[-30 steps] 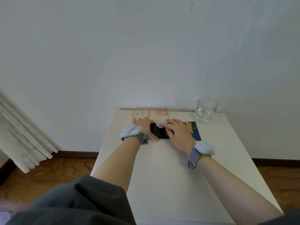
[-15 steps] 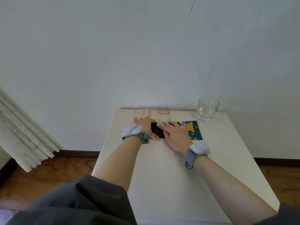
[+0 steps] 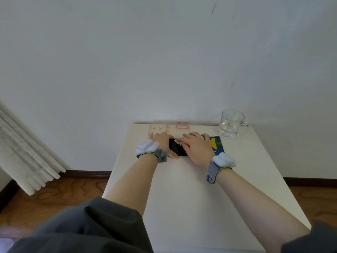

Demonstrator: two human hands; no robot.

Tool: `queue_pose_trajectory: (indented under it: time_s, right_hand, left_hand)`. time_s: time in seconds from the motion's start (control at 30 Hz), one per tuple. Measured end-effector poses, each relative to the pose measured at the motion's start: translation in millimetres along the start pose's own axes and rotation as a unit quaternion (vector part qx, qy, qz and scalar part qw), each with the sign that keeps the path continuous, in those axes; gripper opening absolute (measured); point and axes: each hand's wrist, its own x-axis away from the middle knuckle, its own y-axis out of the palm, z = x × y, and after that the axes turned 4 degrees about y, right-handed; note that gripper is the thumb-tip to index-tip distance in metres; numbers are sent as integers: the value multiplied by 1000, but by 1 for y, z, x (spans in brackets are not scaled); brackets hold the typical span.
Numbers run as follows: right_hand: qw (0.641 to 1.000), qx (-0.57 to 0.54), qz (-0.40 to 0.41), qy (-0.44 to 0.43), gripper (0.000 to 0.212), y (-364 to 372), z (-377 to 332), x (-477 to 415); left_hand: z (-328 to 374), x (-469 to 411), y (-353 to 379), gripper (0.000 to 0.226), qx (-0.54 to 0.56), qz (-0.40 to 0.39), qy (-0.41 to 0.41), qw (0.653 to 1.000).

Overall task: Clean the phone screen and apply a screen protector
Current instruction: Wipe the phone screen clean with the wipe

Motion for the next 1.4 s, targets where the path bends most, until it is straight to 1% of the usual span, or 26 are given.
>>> queue_pose_trajectory:
  time_s: [0.07,0.1,0.23,0.37,0.43,0.47,0.53,0.6,0.63,0.67,0.73,0.8,0.83,0.9,1.0,1.07,1.1,1.13,1.17,1.23,1.27,1.33,1.37,1.4]
  right_hand:
    - [999,29,-38,-10,40,2,-1,0]
    - [998,36,-45,-14,41,4,-2,0]
    - [998,37,-38,-20,42,9,-5,6]
    - [995,20,-64,-78,44,12,-12,19]
    - [994,28,-57,-89,44,14,-7,23]
    - [996,34,-42,-74,45,12,1,23]
    - [998,53,-16,-5,46,8,18,20]
    - [996,63,-17,54,46,5,28,18]
    - [997,52,-17,55,46,5,25,19]
    - [999,34,-18,39,46,6,17,21]
    - [999,1,-28,-22,46,9,-3,29]
    - [997,2,-42,-66,45,12,-12,36]
    - [996,11,-43,-73,45,12,-10,38]
    - [998,24,-38,-50,46,9,4,40]
    - [999,36,-26,21,46,5,21,41]
    - [999,33,-16,33,46,8,16,42]
    - [999,27,-13,19,46,10,9,44]
    - [999,29,-15,-3,47,13,1,46]
    - [999,32,-18,-25,55,16,-7,50]
    - [998,43,-19,-51,79,18,-11,57]
    - [998,46,-18,-48,79,16,-6,59]
    - [999,48,-14,-17,55,15,12,58]
    - [999,44,-14,6,48,13,21,57]
    - [999,44,-14,28,48,11,26,57]
  left_hand:
    - [0,0,0,85,0,-1,2,1000]
    - [-1,0,0,85,0,-1,2,1000]
    - [-2,-1,0,84,-2,2,0,1000]
    - [-1,0,0,82,-1,8,-1,1000]
    - [0,1,1,82,1,6,0,1000]
    - [1,2,0,83,-1,5,2,1000]
    - [2,2,-2,85,-1,-4,1,1000]
    - [1,2,-2,85,1,-8,-2,1000]
    - [0,2,-3,85,0,-7,-2,1000]
    - [-1,2,-2,85,-1,-6,0,1000]
    - [-1,2,-1,84,-4,3,5,1000]
    - [-1,2,0,83,-4,13,6,1000]
    - [-1,2,0,83,-3,12,5,1000]
    - [-1,3,-1,86,-10,2,4,1000]
    - [0,2,-3,87,-10,-12,-4,1000]
    - [0,1,-2,88,-7,-13,-12,1000]
    - [0,0,-2,88,-1,-12,-15,1000]
    - [1,0,-1,88,4,-7,-18,1000]
    - [1,0,-1,88,7,-2,-18,1000]
    - [2,1,0,87,8,4,-16,1000]
    - [3,1,0,88,11,3,-16,1000]
    - [3,1,-2,88,16,-4,-19,1000]
    - [2,1,-2,88,18,-8,-20,1000]
    - [2,1,-3,88,19,-9,-22,1000]
